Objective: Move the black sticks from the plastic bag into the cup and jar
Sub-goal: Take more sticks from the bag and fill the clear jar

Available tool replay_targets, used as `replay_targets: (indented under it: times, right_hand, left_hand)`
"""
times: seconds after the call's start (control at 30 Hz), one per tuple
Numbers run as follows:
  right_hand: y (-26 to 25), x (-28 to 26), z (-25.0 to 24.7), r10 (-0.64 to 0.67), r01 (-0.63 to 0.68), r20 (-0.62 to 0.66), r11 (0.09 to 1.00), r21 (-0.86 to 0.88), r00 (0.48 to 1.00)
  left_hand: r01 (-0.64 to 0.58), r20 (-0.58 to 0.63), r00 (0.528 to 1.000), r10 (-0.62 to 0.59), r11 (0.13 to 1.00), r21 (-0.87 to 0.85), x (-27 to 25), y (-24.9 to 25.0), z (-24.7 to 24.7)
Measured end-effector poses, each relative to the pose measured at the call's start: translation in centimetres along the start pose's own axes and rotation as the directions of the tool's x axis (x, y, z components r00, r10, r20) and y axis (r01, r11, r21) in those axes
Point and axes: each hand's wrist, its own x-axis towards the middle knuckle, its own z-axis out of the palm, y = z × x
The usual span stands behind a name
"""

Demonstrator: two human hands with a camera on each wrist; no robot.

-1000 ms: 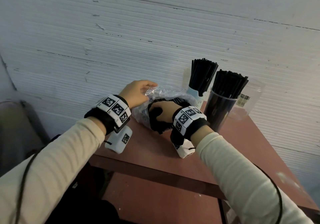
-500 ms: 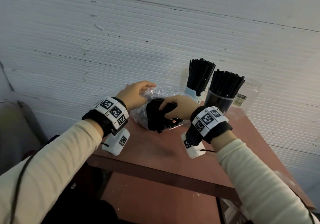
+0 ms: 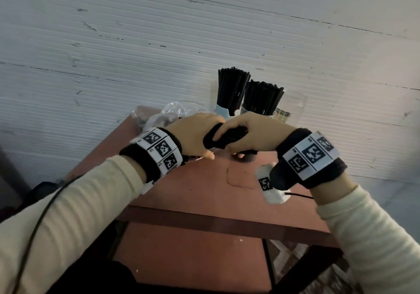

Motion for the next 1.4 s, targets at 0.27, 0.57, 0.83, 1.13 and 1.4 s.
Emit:
replay_targets:
  times: [0.27, 0.57, 0.83, 1.13, 1.4]
  right_hand:
    - [-0.3, -4.6, -3.0, -0.053, 0.049, -0.132, 0.998, -0.037, 0.99]
    - [-2.4, -5.5, -4.5, -0.339, 0.301, -0.789, 0.931, -0.204, 0.512]
    - [0.9, -1.2, -0.7, -0.296, 0.134, -0.602, 0.945, -0.299, 0.741]
    - [1.9, -1.0, -0.6, -0.288, 0.187, -0.676, 0.957, -0.22, 0.678]
    - [2.5, -1.3, 0.5, -0.263, 0.248, -0.726, 0.96, -0.131, 0.636]
  left_hand:
    - [0.041, -0.14, 0.989, -0.045, 0.999, -0.031, 2.1, 3.4, -0.3]
    - [-0.022, -0.222, 0.962, -0.156, 0.769, -0.639, 3.9, 8.0, -0.9]
    - [0.164, 0.042, 0.961, -0.274, 0.439, -0.883, 3.9, 6.7, 3.4]
    - [0.178, 0.095, 0.973, -0.209, 0.426, -0.887, 4.0, 6.3, 3.3]
    - [0.344, 0.328, 0.932, -0.152, 0.651, -0.677, 4.2, 5.3, 5.2]
